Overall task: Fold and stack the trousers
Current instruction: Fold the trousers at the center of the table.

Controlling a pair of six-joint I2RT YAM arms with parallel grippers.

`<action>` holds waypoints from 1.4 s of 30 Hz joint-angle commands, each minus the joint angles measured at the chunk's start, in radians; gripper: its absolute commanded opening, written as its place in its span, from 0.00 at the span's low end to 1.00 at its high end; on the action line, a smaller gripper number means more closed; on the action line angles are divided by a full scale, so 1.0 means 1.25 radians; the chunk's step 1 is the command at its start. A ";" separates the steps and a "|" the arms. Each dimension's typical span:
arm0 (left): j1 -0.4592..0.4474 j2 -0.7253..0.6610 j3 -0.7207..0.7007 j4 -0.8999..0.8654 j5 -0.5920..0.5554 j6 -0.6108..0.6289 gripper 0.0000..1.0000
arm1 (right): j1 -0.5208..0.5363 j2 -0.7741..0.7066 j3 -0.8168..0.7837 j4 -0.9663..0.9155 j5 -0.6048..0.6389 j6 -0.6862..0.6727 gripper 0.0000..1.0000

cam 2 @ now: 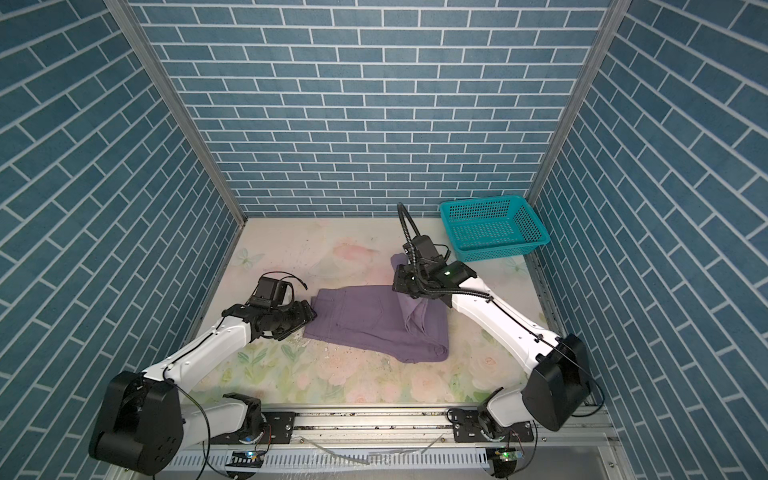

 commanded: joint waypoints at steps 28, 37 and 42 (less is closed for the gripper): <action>0.027 0.113 -0.108 0.156 0.039 -0.028 0.40 | 0.189 0.480 0.396 0.155 -0.124 0.071 0.00; 0.027 0.098 -0.097 0.123 0.027 -0.020 0.40 | 0.222 0.579 0.457 0.261 -0.290 0.081 0.37; 0.027 0.053 -0.069 0.064 0.024 -0.015 0.41 | 0.210 0.506 0.413 0.229 -0.229 -0.021 0.36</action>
